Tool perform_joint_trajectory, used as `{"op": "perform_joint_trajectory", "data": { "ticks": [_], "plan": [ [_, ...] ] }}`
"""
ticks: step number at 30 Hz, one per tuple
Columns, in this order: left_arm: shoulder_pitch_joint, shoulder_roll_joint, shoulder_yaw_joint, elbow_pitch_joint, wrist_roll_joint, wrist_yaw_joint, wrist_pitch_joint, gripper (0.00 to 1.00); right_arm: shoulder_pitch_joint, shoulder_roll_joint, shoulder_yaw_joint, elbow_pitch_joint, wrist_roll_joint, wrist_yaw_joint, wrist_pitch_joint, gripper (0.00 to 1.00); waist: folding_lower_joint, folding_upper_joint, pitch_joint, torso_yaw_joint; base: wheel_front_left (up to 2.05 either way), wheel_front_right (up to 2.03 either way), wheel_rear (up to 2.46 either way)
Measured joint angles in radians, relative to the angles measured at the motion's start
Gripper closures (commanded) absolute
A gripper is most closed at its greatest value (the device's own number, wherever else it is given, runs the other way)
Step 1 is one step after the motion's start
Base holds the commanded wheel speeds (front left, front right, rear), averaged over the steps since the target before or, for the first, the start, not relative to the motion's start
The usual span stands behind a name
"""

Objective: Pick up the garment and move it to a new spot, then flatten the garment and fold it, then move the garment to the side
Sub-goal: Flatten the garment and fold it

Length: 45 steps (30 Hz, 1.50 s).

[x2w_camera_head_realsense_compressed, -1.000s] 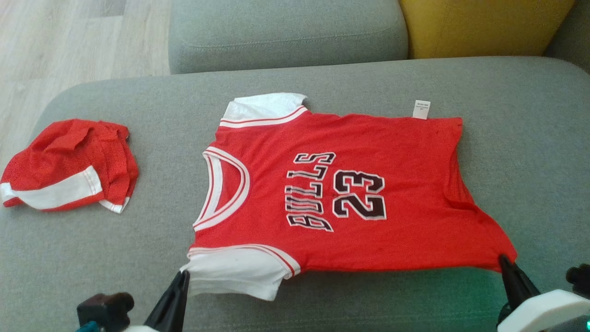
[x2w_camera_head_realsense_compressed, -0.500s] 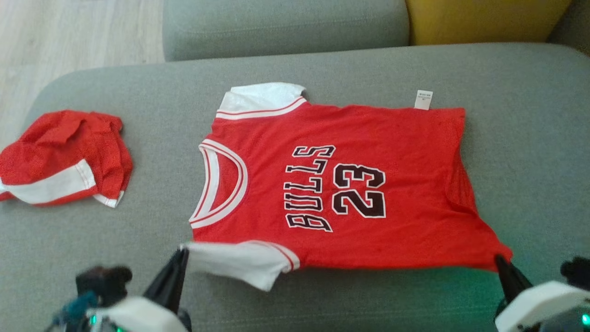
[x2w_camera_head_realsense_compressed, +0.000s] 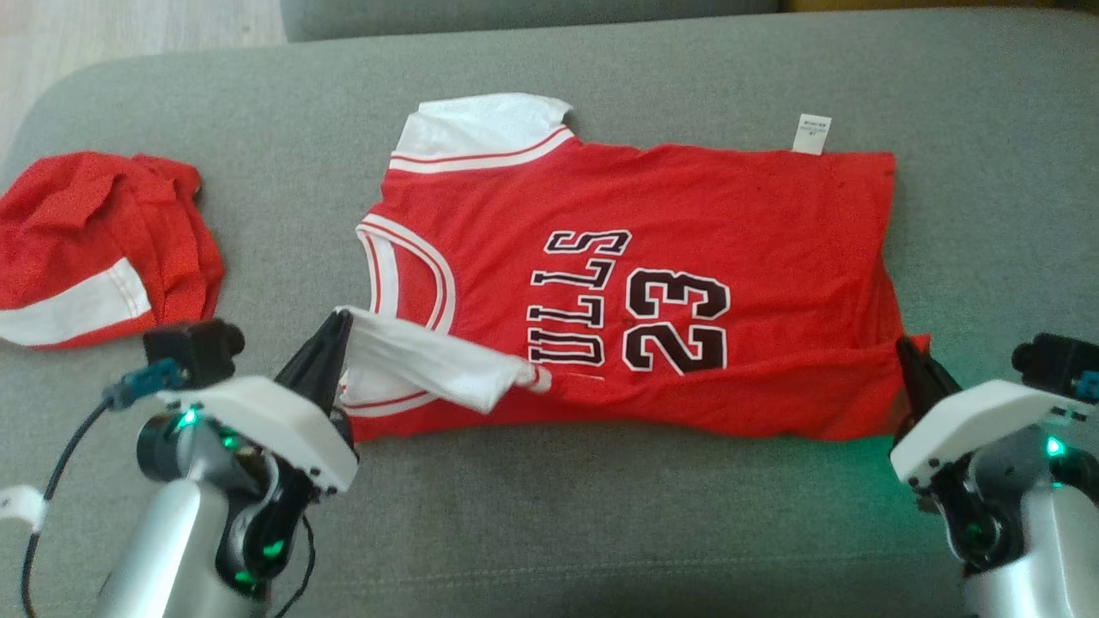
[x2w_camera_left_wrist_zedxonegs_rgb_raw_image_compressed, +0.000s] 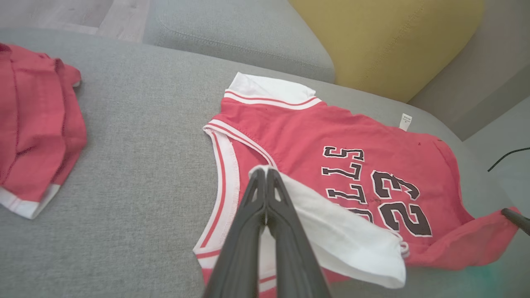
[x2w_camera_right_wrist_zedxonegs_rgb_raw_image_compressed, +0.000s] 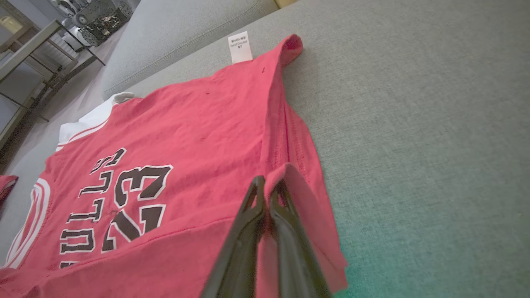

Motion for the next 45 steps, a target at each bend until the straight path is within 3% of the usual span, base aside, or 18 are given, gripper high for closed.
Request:
{"op": "perform_joint_trajectory", "data": {
  "ticks": [11,12,13,14,19,24,30,35,45],
  "plan": [
    [-0.147,-0.054,-0.001,0.234,-0.035,-0.064,-0.061,1.00,-0.128,-0.003,0.008,0.150,-0.018,0.000,-0.111,1.00,0.0001,0.0000,0.058,-0.001,0.00,0.00,0.00],
    [-0.154,-0.054,-0.002,0.248,-0.035,-0.069,-0.065,0.66,-0.135,-0.004,0.022,0.158,-0.013,0.000,-0.121,1.00,0.0001,0.0000,0.062,-0.002,0.00,0.00,0.00],
    [-0.157,-0.054,-0.002,0.258,-0.035,-0.071,-0.077,0.00,-0.140,-0.004,0.035,0.163,-0.012,0.000,-0.134,0.68,0.0001,0.0000,0.065,-0.004,0.00,0.00,0.00],
    [-0.157,-0.054,-0.002,0.264,-0.034,-0.072,-0.090,0.00,-0.144,-0.004,0.051,0.168,-0.011,0.000,-0.142,0.00,0.0001,0.0000,0.066,-0.005,0.00,0.00,0.00],
    [-0.150,-0.052,-0.003,0.267,0.018,-0.053,-0.183,0.00,-0.142,-0.004,0.087,0.154,-0.019,0.000,-0.225,0.00,0.0001,0.0000,0.066,-0.005,0.00,0.00,0.00],
    [-0.084,-0.045,-0.008,0.211,0.103,0.007,-0.316,0.00,-0.104,-0.004,0.105,0.070,-0.096,0.000,-0.324,0.00,0.0001,0.0000,0.051,-0.003,0.00,0.00,0.00],
    [0.012,-0.032,-0.014,0.151,0.176,0.063,-0.396,0.00,-0.026,-0.004,0.117,-0.010,-0.196,0.000,-0.387,0.00,0.0001,0.0000,0.025,-0.004,0.00,0.00,0.00],
    [0.107,-0.028,-0.014,0.101,0.213,0.094,-0.414,0.00,0.068,-0.004,0.129,-0.078,-0.240,0.000,-0.394,0.00,0.0001,0.0000,-0.015,-0.012,0.00,0.00,0.00],
    [0.187,-0.028,-0.026,0.098,0.221,0.103,-0.421,0.00,0.141,-0.003,0.139,-0.128,-0.232,0.000,-0.376,0.00,0.0000,0.0000,-0.056,-0.013,0.00,0.00,0.00]
  ]
}}
